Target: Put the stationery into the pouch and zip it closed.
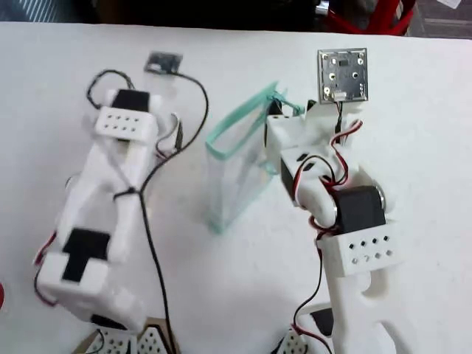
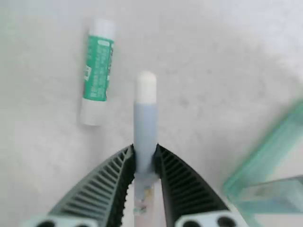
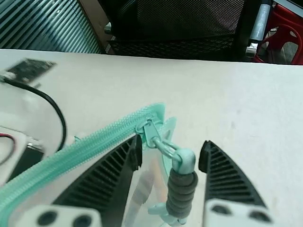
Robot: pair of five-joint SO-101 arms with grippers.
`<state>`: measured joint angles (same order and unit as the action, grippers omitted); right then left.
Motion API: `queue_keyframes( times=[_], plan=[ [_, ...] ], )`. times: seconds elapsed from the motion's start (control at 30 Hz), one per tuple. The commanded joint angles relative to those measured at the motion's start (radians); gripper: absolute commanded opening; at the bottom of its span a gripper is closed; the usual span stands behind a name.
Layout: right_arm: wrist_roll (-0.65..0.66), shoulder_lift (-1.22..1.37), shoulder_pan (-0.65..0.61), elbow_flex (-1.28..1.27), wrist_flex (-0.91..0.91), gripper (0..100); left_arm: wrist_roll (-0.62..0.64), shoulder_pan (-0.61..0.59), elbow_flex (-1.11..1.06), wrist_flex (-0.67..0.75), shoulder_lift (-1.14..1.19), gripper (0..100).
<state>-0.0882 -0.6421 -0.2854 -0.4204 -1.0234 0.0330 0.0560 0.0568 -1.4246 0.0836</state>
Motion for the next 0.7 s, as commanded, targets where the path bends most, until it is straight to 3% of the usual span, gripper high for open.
queue_keyframes(
  times=[0.0,0.2,0.33,0.5,0.67],
  plan=[
    [-0.006,0.008,-0.001,-0.051,-0.005,19.8,-0.009,0.008,0.069,-0.038,-0.286,2],
    [-0.009,0.008,-0.001,-0.051,-0.007,19.8,0.028,0.054,0.064,-0.005,-0.662,2],
    [-0.009,0.008,-0.001,-0.051,-0.01,19.8,0.078,0.211,-0.058,0.08,-0.9,2],
    [-0.006,0.008,-0.001,-0.054,-0.012,19.8,0.077,0.341,-0.422,0.453,-1.175,2],
    [-0.006,0.008,0.001,-0.078,-0.005,19.8,-0.072,0.418,-0.707,0.844,-1.36,2]
  ],
)
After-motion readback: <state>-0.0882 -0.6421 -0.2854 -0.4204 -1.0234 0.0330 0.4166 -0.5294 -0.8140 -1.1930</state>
